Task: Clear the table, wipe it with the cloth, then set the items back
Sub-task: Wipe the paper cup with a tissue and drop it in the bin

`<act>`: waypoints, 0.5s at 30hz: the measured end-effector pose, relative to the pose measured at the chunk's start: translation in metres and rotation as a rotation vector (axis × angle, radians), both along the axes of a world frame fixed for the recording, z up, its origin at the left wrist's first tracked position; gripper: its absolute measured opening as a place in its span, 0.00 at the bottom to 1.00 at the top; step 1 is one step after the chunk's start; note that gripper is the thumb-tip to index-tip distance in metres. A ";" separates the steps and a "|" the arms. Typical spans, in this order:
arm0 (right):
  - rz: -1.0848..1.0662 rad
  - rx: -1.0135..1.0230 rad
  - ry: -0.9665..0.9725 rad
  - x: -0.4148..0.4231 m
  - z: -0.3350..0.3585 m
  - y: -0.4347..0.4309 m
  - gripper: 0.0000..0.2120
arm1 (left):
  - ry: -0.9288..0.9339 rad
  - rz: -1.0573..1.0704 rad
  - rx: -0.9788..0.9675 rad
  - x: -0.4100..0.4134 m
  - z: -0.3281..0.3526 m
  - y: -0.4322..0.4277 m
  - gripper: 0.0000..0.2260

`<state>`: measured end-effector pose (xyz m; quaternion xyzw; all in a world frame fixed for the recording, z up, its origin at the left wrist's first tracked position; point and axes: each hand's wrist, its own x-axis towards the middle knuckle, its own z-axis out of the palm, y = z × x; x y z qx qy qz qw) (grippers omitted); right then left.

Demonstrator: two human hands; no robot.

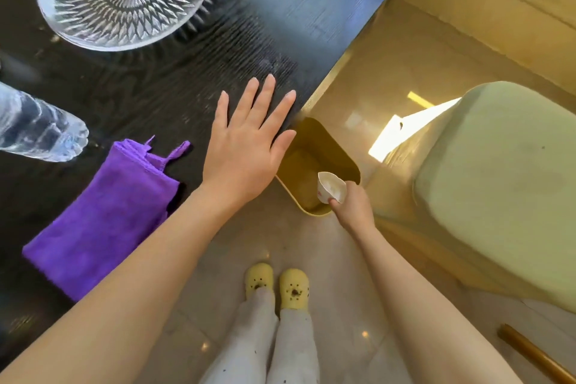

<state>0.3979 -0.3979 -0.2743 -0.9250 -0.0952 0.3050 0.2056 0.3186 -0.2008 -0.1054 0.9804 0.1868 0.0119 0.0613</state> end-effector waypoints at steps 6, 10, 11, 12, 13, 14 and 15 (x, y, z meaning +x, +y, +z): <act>-0.040 0.007 0.102 0.014 -0.070 0.020 0.28 | -0.018 0.015 0.009 0.004 -0.011 0.002 0.25; -0.031 -0.029 0.194 0.010 -0.102 0.034 0.33 | -0.006 0.026 0.014 0.000 -0.021 0.005 0.25; -0.019 -0.054 0.212 0.011 -0.107 0.035 0.34 | -0.007 0.025 0.010 0.000 -0.023 0.005 0.25; 0.003 -0.076 0.224 0.012 -0.112 0.036 0.34 | -0.009 0.023 0.006 0.001 -0.026 0.004 0.25; 0.029 -0.093 0.232 0.012 -0.116 0.037 0.34 | -0.012 0.022 0.001 0.001 -0.028 0.004 0.25; 0.058 -0.105 0.238 0.012 -0.119 0.038 0.34 | -0.014 0.022 -0.003 0.001 -0.030 0.004 0.25; 0.090 -0.114 0.240 0.012 -0.120 0.039 0.35 | -0.018 0.024 -0.006 0.001 -0.033 0.005 0.25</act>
